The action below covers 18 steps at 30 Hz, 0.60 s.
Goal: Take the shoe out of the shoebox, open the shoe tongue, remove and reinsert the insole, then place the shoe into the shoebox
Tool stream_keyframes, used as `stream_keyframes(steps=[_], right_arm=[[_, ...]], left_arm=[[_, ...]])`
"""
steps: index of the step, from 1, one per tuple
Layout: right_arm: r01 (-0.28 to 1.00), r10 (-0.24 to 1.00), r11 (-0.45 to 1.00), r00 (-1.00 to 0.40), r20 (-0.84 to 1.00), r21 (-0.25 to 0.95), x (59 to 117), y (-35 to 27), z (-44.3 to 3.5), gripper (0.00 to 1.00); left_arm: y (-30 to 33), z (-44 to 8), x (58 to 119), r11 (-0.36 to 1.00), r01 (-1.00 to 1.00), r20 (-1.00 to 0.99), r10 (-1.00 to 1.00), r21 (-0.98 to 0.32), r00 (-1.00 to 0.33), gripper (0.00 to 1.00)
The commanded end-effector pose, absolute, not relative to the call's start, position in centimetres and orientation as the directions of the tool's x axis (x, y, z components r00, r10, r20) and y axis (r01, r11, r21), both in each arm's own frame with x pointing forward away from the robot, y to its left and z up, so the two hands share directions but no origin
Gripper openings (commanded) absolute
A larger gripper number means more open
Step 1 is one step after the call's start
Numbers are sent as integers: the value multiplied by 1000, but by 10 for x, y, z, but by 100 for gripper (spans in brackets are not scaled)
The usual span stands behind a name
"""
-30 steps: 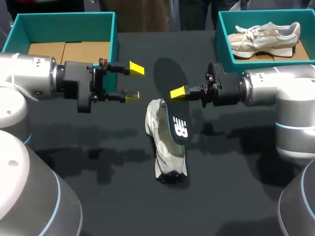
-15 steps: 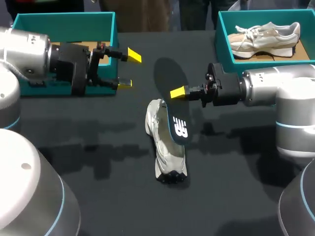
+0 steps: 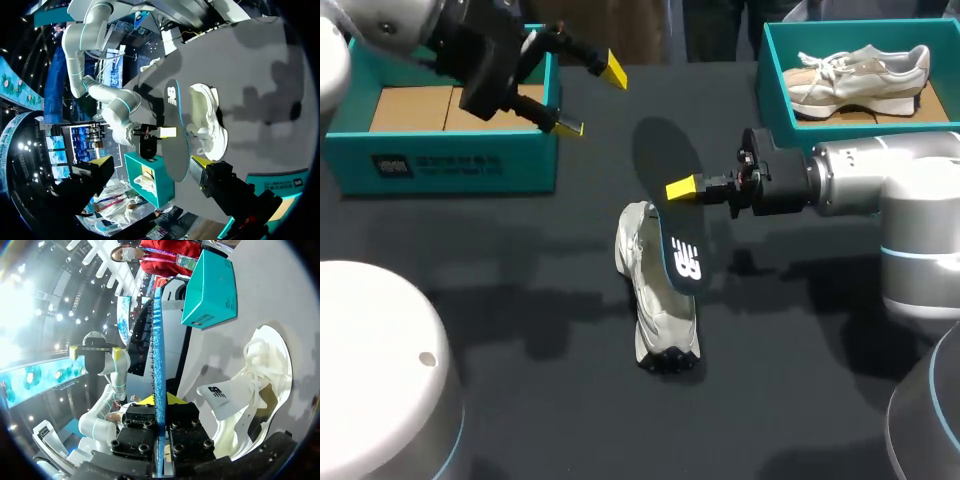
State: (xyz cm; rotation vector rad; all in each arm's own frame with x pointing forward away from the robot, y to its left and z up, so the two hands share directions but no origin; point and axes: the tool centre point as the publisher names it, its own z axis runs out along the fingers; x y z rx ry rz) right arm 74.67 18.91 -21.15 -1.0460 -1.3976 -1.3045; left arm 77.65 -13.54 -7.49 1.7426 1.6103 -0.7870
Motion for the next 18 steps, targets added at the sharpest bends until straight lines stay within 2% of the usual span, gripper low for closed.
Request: stream_keyframes(steps=[1, 11, 18], right_arm=[[975, -4, 75, -209, 978, 209, 746, 190, -211, 0], [975, -4, 75, -209, 978, 209, 746, 190, -211, 0], [975, -4, 75, -209, 978, 209, 746, 190, -211, 0]], left_arm=[[-146, -63, 779, -92, 995, -533, 840, 35, 97, 100], [-167, -56, 773, -80, 997, -355, 931, 15, 80, 100], [-195, -59, 768, -63, 998, -299, 952, 3, 61, 100]])
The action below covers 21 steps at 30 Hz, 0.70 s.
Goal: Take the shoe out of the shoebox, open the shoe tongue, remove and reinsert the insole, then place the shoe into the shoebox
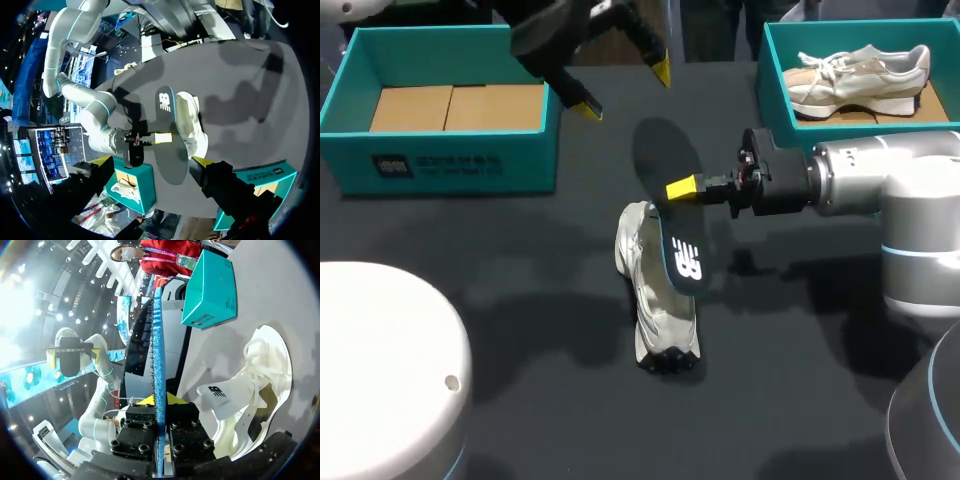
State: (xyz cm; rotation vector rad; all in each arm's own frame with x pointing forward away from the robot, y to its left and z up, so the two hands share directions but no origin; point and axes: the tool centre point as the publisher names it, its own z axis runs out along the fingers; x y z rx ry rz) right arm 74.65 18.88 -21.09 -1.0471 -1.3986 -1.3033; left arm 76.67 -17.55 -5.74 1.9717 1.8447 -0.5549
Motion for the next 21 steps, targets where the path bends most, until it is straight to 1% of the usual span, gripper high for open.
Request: stream_keyframes(steps=[1, 9, 21], right_arm=[[975, -4, 75, -209, 978, 209, 746, 190, -211, 0], [975, -4, 75, -209, 978, 209, 746, 190, -211, 0], [975, -4, 75, -209, 978, 209, 746, 190, -211, 0]], left_arm=[[-199, -59, 767, -56, 998, -284, 957, 0, 54, 100], [-222, -57, 762, -79, 997, -193, 978, -8, 76, 100], [-229, -59, 764, -65, 998, -150, 987, -13, 62, 100]])
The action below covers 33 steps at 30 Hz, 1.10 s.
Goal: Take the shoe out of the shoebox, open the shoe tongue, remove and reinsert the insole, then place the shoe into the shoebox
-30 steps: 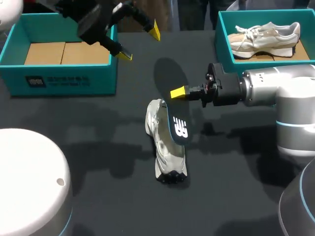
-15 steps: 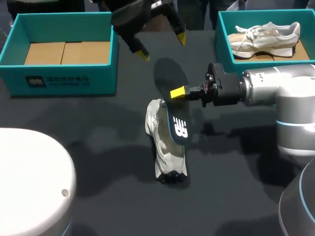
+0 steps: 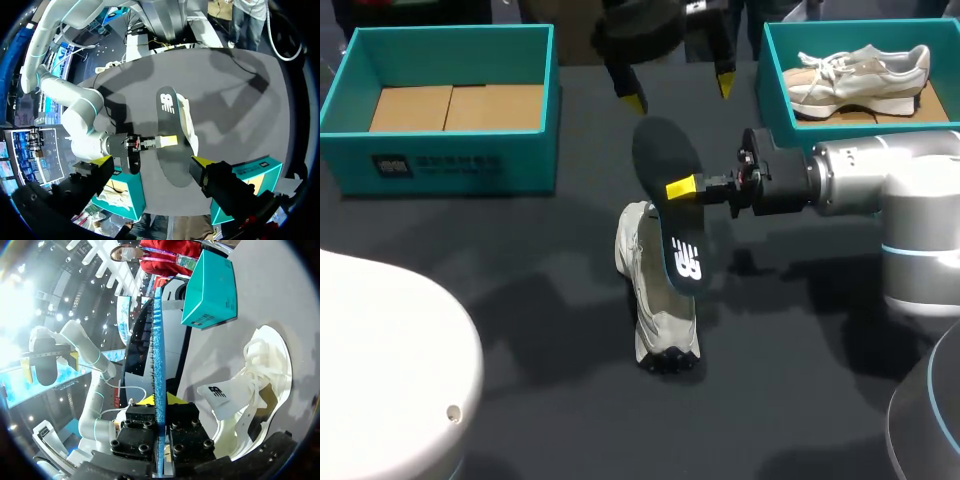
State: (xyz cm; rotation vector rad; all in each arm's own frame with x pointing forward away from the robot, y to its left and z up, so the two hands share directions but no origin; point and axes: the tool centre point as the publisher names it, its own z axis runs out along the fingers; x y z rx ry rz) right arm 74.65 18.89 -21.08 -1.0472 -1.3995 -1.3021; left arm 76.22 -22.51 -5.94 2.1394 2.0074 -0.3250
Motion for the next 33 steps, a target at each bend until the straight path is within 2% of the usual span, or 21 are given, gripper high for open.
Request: stream_keyframes(steps=[1, 13, 33], right_arm=[[975, -4, 75, -209, 978, 209, 746, 190, -211, 0], [975, -4, 75, -209, 978, 209, 746, 190, -211, 0], [975, -4, 75, -209, 978, 209, 746, 190, -211, 0]], left_arm=[[-228, -60, 765, -64, 998, -147, 987, -14, 61, 100], [-230, -65, 761, -27, 1000, -166, 986, 5, 28, 100], [-190, -87, 748, 156, 987, -475, 871, 29, -124, 100]])
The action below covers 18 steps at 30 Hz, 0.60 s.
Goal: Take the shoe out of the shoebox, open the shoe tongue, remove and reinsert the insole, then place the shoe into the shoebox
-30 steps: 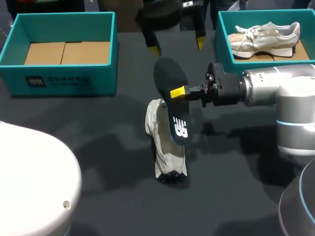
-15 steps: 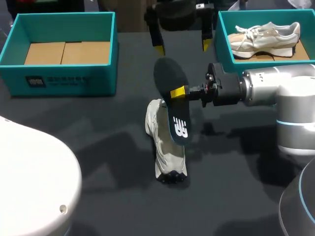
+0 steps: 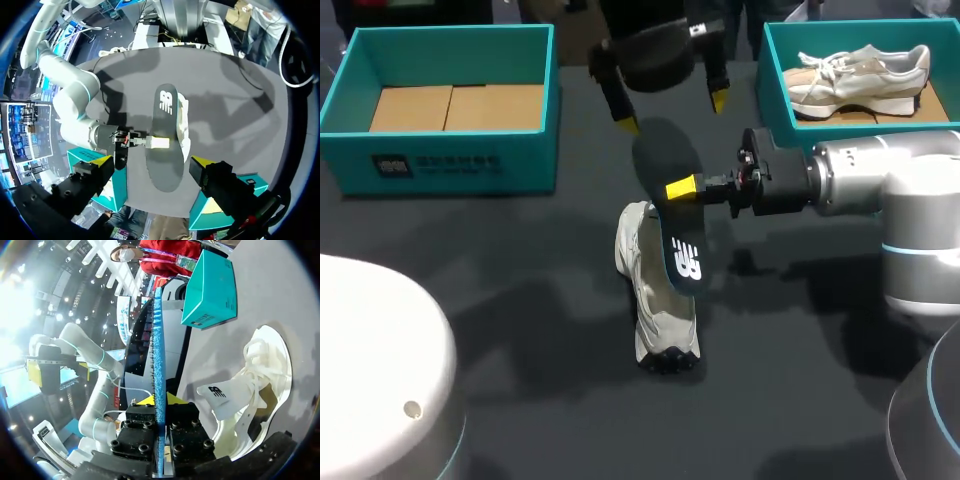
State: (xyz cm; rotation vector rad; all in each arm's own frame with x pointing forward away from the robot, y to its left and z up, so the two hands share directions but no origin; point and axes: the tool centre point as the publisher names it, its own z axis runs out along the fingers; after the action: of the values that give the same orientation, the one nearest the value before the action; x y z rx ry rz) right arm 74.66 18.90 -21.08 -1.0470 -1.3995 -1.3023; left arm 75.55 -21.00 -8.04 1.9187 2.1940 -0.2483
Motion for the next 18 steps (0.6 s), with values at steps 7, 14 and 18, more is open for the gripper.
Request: stream_keyframes(steps=[7, 14, 18], right_arm=[[975, -4, 75, -209, 978, 209, 746, 190, -211, 0], [975, -4, 75, -209, 978, 209, 746, 190, -211, 0], [975, -4, 75, -209, 978, 209, 746, 190, -211, 0]], left_arm=[[-174, -93, 751, 193, 981, -599, 789, 28, -139, 100], [-165, -100, 757, 197, 979, -706, 699, 45, -108, 100], [-161, -105, 760, 188, 979, -764, 643, 85, -57, 100]])
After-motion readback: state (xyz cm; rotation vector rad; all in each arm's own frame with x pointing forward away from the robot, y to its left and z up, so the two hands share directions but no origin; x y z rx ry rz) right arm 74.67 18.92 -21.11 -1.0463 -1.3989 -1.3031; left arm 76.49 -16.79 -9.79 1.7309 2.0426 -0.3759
